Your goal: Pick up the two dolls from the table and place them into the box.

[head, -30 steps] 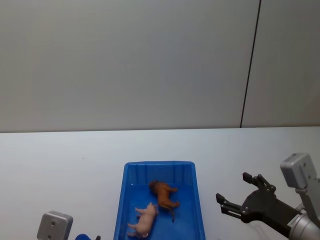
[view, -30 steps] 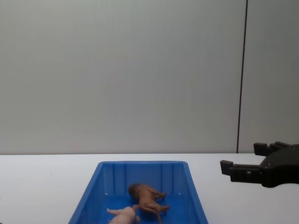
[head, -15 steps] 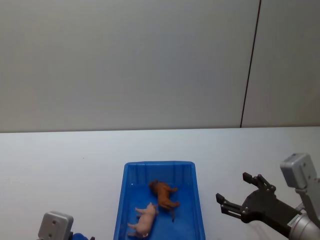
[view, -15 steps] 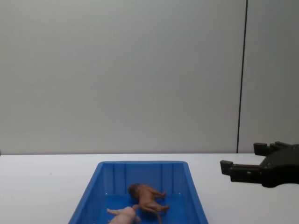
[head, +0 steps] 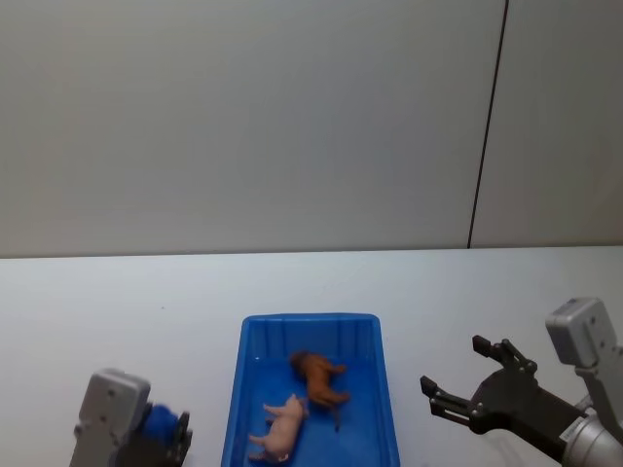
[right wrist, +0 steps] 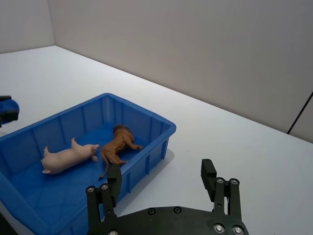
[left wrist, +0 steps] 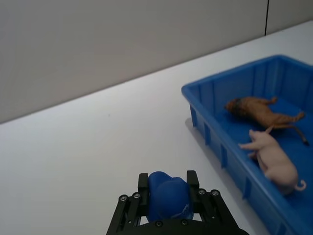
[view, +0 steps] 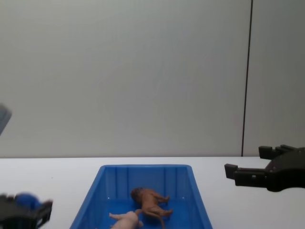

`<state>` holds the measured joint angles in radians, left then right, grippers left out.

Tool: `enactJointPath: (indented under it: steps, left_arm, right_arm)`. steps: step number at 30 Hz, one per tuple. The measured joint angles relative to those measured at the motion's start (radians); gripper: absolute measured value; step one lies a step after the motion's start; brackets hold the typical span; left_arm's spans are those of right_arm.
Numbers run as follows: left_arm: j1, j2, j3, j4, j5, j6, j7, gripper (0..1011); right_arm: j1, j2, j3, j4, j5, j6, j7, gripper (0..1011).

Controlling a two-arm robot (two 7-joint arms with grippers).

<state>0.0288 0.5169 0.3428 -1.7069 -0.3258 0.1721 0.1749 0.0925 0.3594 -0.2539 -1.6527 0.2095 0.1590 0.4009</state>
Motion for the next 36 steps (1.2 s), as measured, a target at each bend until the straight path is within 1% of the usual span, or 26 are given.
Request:
enactJointPath:
  steps: [2, 3, 7, 11, 12, 13, 17, 19, 20, 21, 22, 23, 25, 26, 27, 28, 33, 35, 36]
  left_arm:
    - [-0.017, -0.009, -0.001, -0.002, 0.016, -0.005, -0.014, 454]
    - [-0.017, -0.009, -0.001, -0.002, 0.016, -0.005, -0.014, 454]
    - [-0.058, -0.036, -0.001, 0.002, 0.055, -0.016, -0.051, 427]
    - [-0.109, -0.074, 0.007, 0.022, 0.092, -0.03, -0.098, 400]
    - [-0.109, -0.074, 0.007, 0.022, 0.092, -0.03, -0.098, 390]
    - [-0.125, -0.088, 0.011, 0.031, 0.105, -0.035, -0.116, 383]
    - [-0.166, -0.123, 0.021, 0.057, 0.132, -0.048, -0.159, 365]
    - [-0.191, -0.146, 0.029, 0.075, 0.148, -0.055, -0.187, 416]
    - [-0.198, -0.153, 0.031, 0.08, 0.153, -0.058, -0.196, 486]
    - [-0.213, -0.167, 0.036, 0.092, 0.162, -0.062, -0.211, 486]
    - [-0.221, -0.175, 0.039, 0.099, 0.168, -0.065, -0.221, 547]
    - [-0.221, -0.175, 0.039, 0.099, 0.168, -0.065, -0.221, 547]
    - [-0.24, -0.193, 0.047, 0.115, 0.179, -0.072, -0.243, 624]
    - [-0.245, -0.198, 0.049, 0.119, 0.183, -0.073, -0.25, 624]
    - [-0.256, -0.209, 0.054, 0.129, 0.19, -0.077, -0.264, 692]
    - [-0.264, -0.217, 0.057, 0.136, 0.195, -0.08, -0.275, 731]
    - [-0.281, -0.233, 0.062, 0.151, 0.207, -0.09, -0.303, 865]
    - [-0.286, -0.236, 0.063, 0.154, 0.211, -0.096, -0.313, 933]
    - [-0.286, -0.236, 0.063, 0.155, 0.212, -0.098, -0.316, 942]
  right_arm:
    - [0.0, 0.0, 0.0, 0.0, 0.0, 0.0, 0.0, 1001]
    - [0.0, 0.0, 0.0, 0.0, 0.0, 0.0, 0.0, 1001]
    - [0.0, 0.0, 0.0, 0.0, 0.0, 0.0, 0.0, 1001]
    - [0.0, 0.0, 0.0, 0.0, 0.0, 0.0, 0.0, 1001]
    - [0.0, 0.0, 0.0, 0.0, 0.0, 0.0, 0.0, 1001]
    - [0.0, 0.0, 0.0, 0.0, 0.0, 0.0, 0.0, 1001]
    - [0.0, 0.0, 0.0, 0.0, 0.0, 0.0, 0.0, 1001]
    - [0.0, 0.0, 0.0, 0.0, 0.0, 0.0, 0.0, 1001]
    - [0.0, 0.0, 0.0, 0.0, 0.0, 0.0, 0.0, 1001]
    - [0.0, 0.0, 0.0, 0.0, 0.0, 0.0, 0.0, 1001]
    - [0.0, 0.0, 0.0, 0.0, 0.0, 0.0, 0.0, 1001]
    - [0.0, 0.0, 0.0, 0.0, 0.0, 0.0, 0.0, 1001]
    - [0.0, 0.0, 0.0, 0.0, 0.0, 0.0, 0.0, 1001]
    - [0.0, 0.0, 0.0, 0.0, 0.0, 0.0, 0.0, 1001]
    - [0.0, 0.0, 0.0, 0.0, 0.0, 0.0, 0.0, 1001]
    - [0.0, 0.0, 0.0, 0.0, 0.0, 0.0, 0.0, 1001]
    - [0.0, 0.0, 0.0, 0.0, 0.0, 0.0, 0.0, 1001]
    - [0.0, 0.0, 0.0, 0.0, 0.0, 0.0, 0.0, 1001]
    - [0.0, 0.0, 0.0, 0.0, 0.0, 0.0, 0.0, 1001]
